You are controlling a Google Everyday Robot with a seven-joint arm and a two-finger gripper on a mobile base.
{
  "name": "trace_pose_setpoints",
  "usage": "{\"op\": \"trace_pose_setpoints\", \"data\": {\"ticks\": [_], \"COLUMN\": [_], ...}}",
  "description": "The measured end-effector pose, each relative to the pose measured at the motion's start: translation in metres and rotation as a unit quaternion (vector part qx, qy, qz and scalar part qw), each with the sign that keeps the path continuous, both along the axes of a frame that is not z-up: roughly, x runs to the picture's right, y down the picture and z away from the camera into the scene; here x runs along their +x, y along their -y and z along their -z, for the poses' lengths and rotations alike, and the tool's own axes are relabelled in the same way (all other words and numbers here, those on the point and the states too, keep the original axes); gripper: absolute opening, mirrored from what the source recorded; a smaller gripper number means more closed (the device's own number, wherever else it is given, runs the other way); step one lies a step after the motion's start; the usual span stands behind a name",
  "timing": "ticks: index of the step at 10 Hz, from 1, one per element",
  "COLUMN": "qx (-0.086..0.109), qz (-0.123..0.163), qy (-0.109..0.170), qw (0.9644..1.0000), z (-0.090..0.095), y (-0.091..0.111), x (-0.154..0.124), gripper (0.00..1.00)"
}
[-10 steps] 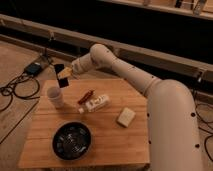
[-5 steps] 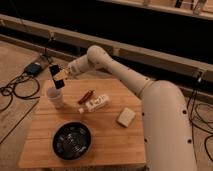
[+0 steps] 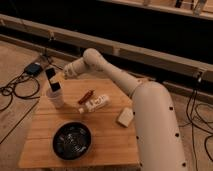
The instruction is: Place the eraser in the ceramic cup
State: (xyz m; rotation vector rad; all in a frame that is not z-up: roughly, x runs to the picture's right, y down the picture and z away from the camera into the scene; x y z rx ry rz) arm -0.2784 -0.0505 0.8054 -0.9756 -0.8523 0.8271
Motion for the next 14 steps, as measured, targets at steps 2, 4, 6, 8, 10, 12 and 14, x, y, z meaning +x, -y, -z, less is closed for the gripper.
{"op": "trace_pose_setpoints", "data": {"ticks": [2, 4, 6, 8, 10, 12, 14], "qx": [0.0, 0.003, 0.008, 0.011, 0.012, 0.014, 0.016], "qz": [0.014, 0.024, 0.034, 0.041, 0.043, 0.042, 0.04], "qy": [0.009, 0.011, 0.008, 0.004, -0.001, -0.006, -0.008], "qw": [0.9999, 0.9997, 0.9994, 0.9991, 0.999, 0.999, 0.9991], "z": [-0.003, -0.008, -0.015, -0.023, -0.029, -0.034, -0.036], "y": [-0.007, -0.012, -0.018, -0.023, -0.025, -0.026, -0.025], "x": [-0.01, -0.015, -0.017, -0.021, -0.022, -0.024, -0.023], "gripper": [0.0, 0.03, 0.21, 0.43, 0.63, 0.79, 0.8]}}
